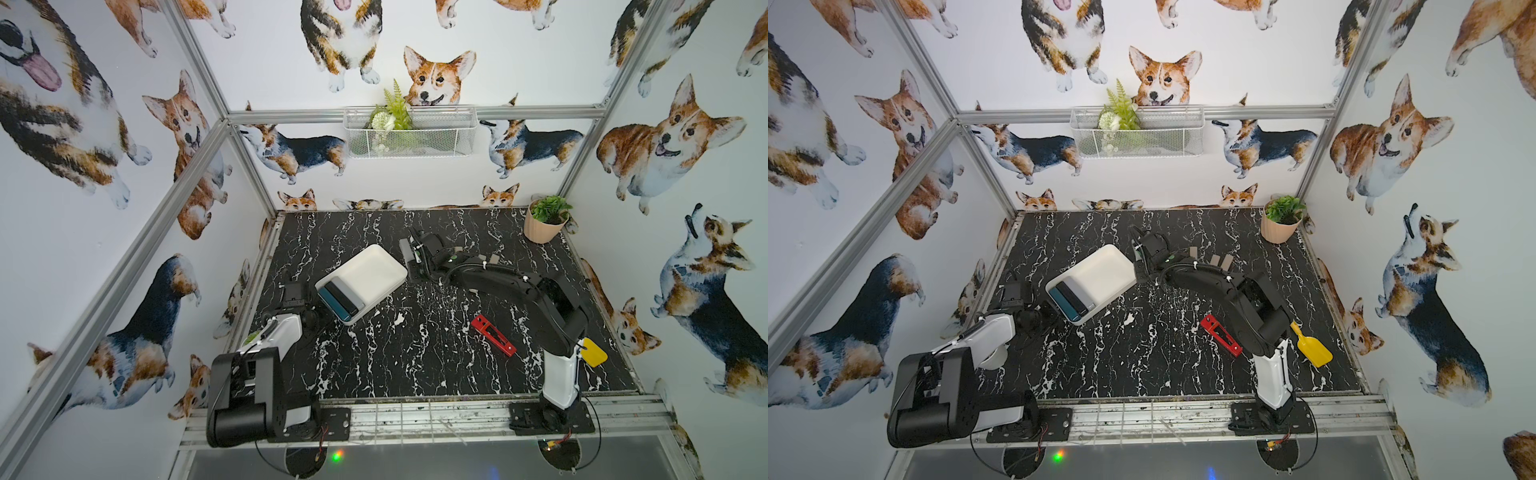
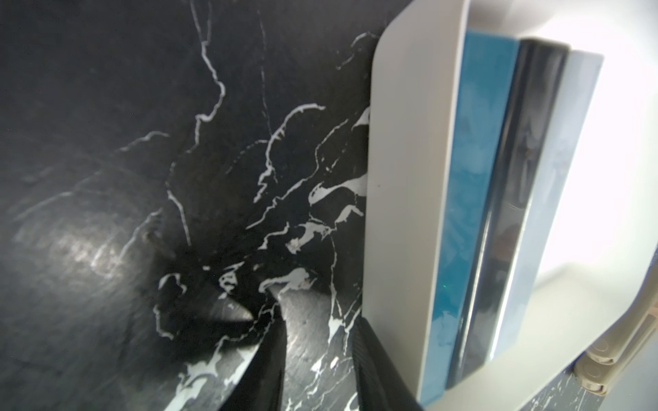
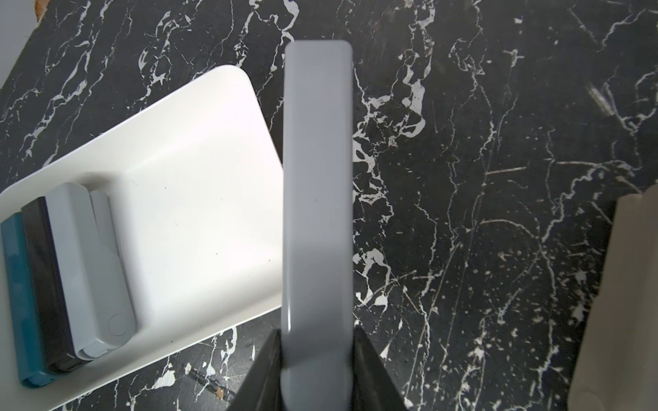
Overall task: Put the pruning pliers into the storage box
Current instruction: Place the pruning pliers in the storage box.
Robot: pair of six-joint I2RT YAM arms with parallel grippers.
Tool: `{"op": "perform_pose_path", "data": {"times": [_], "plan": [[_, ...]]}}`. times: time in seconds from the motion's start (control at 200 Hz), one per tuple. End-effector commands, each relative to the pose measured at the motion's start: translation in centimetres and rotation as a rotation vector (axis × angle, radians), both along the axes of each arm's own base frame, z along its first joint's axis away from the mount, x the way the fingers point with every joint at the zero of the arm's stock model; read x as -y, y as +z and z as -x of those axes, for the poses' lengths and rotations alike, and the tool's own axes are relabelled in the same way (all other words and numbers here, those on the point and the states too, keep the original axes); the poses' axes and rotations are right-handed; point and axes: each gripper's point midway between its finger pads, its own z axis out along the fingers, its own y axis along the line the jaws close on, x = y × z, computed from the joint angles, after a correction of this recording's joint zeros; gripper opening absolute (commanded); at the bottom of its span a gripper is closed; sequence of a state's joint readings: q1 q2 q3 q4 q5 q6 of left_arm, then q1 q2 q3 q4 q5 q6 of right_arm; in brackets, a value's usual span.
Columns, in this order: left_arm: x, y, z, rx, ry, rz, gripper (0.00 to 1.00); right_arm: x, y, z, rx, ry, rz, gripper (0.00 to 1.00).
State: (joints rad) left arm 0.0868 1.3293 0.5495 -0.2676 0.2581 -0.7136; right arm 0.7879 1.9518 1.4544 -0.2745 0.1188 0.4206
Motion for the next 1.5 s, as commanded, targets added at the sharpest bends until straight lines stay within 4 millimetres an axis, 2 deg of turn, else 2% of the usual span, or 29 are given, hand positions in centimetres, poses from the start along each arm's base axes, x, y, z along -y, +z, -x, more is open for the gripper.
{"op": "perform_pose_path", "data": {"times": [0.0,0.986,1.497], "plan": [[-0.1,-0.1,0.2,-0.010,0.003,-0.008,0.35,-1.3,0.9,-0.1,0.017,0.038,-0.038,0.00],[-0.1,-0.2,0.0,-0.008,0.002,-0.004,0.35,-10.5,0.5,2.8,-0.005,0.259,-0.061,0.00],[-0.1,-0.2,0.1,-0.008,0.003,-0.003,0.35,-13.0,-0.5,4.4,-0.006,0.326,-0.046,0.00]]}}
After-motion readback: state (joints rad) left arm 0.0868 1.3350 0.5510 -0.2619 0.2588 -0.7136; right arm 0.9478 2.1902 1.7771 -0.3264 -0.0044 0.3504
